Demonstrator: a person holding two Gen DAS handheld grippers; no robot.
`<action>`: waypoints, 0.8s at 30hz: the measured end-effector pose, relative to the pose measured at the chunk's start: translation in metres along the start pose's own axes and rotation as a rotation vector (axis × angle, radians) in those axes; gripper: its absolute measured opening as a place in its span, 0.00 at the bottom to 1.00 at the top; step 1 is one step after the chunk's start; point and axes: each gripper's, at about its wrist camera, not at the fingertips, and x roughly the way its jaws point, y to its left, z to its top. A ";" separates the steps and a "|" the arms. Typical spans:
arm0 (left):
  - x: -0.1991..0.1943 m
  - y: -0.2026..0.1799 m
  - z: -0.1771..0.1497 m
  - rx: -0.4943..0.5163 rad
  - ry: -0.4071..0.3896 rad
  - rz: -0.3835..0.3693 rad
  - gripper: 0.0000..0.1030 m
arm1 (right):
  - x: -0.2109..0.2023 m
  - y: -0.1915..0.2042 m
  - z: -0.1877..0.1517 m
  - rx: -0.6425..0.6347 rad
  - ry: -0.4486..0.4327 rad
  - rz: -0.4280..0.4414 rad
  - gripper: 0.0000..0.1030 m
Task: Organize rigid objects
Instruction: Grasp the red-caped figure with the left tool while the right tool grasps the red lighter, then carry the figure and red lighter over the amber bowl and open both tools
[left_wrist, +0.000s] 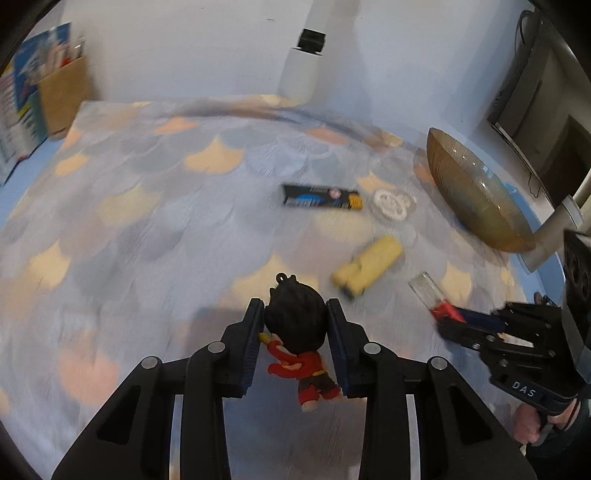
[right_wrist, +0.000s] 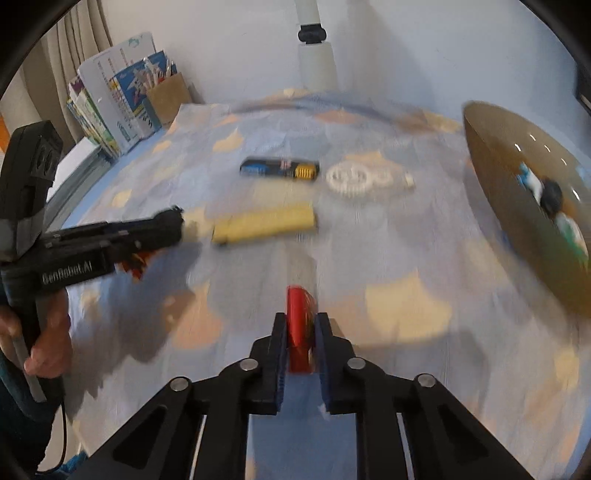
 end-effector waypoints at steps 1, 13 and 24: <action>-0.003 0.000 -0.005 0.001 -0.004 0.004 0.30 | -0.005 0.003 -0.008 -0.005 -0.003 -0.011 0.13; -0.014 0.005 -0.027 0.004 -0.054 0.050 0.30 | -0.024 0.015 -0.041 0.023 0.008 0.021 0.37; -0.012 -0.004 -0.031 0.048 -0.063 0.091 0.30 | -0.006 0.045 -0.023 -0.063 -0.032 -0.011 0.22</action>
